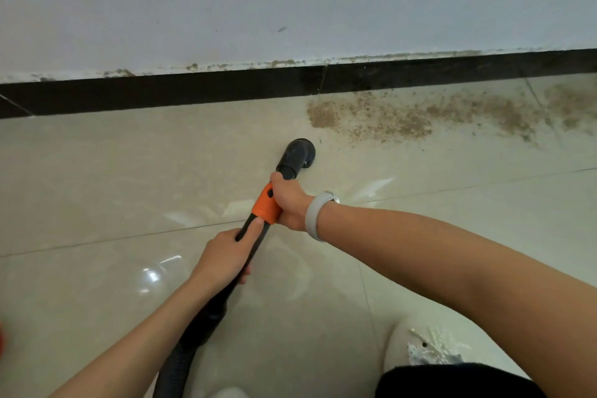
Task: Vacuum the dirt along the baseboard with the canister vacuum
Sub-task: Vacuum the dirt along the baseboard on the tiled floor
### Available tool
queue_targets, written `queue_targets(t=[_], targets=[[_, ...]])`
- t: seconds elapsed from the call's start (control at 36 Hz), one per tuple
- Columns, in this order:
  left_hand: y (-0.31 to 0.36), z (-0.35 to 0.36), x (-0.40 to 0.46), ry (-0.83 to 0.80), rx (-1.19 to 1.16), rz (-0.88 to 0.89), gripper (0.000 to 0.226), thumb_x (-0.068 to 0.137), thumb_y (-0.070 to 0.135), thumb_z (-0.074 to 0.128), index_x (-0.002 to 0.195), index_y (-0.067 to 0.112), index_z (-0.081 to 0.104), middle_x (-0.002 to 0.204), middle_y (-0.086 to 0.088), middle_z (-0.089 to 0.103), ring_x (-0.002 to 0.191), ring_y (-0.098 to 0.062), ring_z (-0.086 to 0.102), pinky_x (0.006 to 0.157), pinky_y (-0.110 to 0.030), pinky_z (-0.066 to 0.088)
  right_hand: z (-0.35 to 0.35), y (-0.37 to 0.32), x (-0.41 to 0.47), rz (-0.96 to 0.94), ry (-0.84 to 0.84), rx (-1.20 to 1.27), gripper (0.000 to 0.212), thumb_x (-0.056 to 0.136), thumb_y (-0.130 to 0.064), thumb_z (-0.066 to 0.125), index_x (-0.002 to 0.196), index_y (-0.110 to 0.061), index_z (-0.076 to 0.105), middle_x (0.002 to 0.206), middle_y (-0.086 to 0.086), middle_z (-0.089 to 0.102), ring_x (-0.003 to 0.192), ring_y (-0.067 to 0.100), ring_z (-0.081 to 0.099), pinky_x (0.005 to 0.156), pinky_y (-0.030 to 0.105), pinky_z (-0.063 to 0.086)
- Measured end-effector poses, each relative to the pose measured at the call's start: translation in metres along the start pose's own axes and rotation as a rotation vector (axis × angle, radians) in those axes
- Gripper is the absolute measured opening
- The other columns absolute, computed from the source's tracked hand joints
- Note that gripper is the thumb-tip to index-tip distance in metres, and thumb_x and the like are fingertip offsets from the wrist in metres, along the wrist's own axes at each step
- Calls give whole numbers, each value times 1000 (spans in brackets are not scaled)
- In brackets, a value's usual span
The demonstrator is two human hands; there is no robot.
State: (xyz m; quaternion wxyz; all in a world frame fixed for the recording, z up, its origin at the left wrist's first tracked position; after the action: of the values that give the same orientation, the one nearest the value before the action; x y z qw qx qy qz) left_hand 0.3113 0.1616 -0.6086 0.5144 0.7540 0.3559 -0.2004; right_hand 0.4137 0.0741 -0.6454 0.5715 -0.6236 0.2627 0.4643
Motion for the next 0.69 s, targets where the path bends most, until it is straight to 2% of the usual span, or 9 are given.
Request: queue_targets(t=[0.11, 0.19, 0.28, 0.39, 0.44, 0.5, 0.58, 0.64, 0.69], targets=[[-9, -32, -1, 107, 14, -7, 56, 96, 56, 40, 76, 8, 59, 52, -7, 64, 44, -20, 59, 55, -29, 48, 40, -8, -3, -14, -21, -80, 27, 100, -33, 38, 79, -15, 42, 82, 6, 48, 87, 27, 51, 77, 40, 49], [-19, -43, -1, 145, -3, -37, 56, 96, 55, 40, 74, 7, 57, 50, -8, 62, 42, -21, 56, 52, -28, 47, 57, -6, -2, -21, -43, -121, 27, 98, -36, 38, 80, -16, 43, 82, 5, 48, 89, 27, 51, 80, 41, 49], [-21, -36, -3, 115, 10, -29, 53, 95, 56, 43, 73, 9, 55, 49, -7, 59, 40, -19, 53, 49, -27, 45, 45, 3, -1, -27, -6, -155, 29, 96, -40, 38, 88, -13, 47, 81, 5, 49, 87, 27, 52, 85, 42, 51], [-10, -4, -4, 25, 40, 1, 48, 91, 56, 48, 72, 14, 59, 47, -3, 57, 39, -17, 51, 49, -29, 47, 1, 12, -8, -55, 96, -72, 27, 97, -37, 38, 81, -16, 46, 86, 8, 52, 97, 30, 57, 92, 45, 49], [-1, 20, -7, -41, 83, 25, 47, 89, 60, 49, 69, 19, 58, 47, -1, 57, 39, -18, 52, 52, -29, 48, -29, 20, -14, -31, 122, 1, 39, 101, -32, 34, 106, 2, 52, 103, 20, 53, 115, 38, 54, 101, 48, 46], [8, 45, -11, -111, 145, 51, 48, 87, 64, 48, 68, 21, 57, 47, 1, 57, 40, -17, 53, 55, -28, 49, -60, 30, -20, -13, 142, 37, 50, 104, -27, 28, 130, 15, 37, 115, 32, 48, 123, 41, 47, 109, 49, 37], [15, 73, -18, -191, 226, 75, 49, 86, 67, 46, 69, 22, 57, 50, 3, 57, 43, -16, 54, 56, -27, 48, -99, 42, -33, 36, 242, 56, 41, 102, -31, 35, 125, 1, 46, 105, 17, 55, 111, 34, 54, 97, 49, 48], [20, 83, -20, -206, 260, 84, 49, 86, 68, 46, 69, 23, 56, 51, 4, 57, 43, -15, 54, 56, -27, 49, -108, 42, -39, 44, 240, 97, 50, 105, -29, 29, 135, 10, 36, 117, 24, 51, 124, 38, 47, 107, 50, 39], [23, 81, -17, -185, 270, 80, 50, 86, 68, 46, 71, 22, 58, 51, 3, 58, 44, -15, 55, 57, -28, 50, -98, 36, -43, 47, 153, 86, 56, 107, -25, 16, 145, 15, 14, 141, 39, 28, 138, 42, 28, 117, 46, 21]])
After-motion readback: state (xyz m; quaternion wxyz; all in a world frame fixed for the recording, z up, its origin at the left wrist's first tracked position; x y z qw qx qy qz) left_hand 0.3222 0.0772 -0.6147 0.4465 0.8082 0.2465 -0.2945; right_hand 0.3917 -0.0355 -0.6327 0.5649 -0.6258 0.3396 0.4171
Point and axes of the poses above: each hand's wrist, its own x-axis towards the middle knuckle, its own z-axis out of the palm, y = z × x, the point moved 10 cm from there along x, towards the middle knuckle
